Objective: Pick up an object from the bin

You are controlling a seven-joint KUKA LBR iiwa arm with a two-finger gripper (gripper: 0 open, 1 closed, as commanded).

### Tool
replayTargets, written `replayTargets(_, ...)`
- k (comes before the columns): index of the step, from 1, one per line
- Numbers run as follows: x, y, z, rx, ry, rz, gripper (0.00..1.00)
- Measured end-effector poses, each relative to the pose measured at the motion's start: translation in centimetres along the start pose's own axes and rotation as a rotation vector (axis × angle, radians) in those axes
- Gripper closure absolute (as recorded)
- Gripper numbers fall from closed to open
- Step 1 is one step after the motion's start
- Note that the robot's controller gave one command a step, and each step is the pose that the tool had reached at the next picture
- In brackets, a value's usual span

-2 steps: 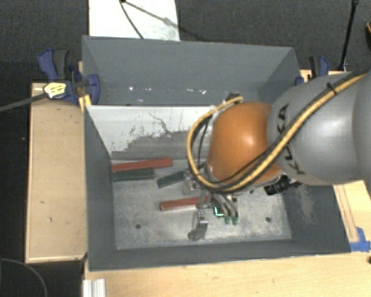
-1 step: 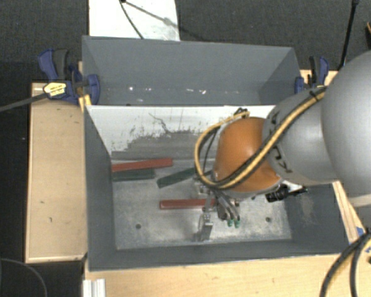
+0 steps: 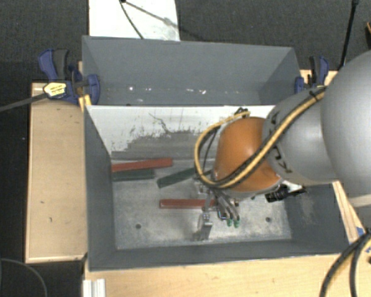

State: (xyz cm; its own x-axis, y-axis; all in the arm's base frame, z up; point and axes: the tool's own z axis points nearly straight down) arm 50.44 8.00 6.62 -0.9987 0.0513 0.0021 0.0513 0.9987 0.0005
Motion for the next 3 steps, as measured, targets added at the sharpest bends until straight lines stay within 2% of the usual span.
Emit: replayTargets(3,-0.07,0.06,-0.09,-0.001,-0.002,0.034,0.00)
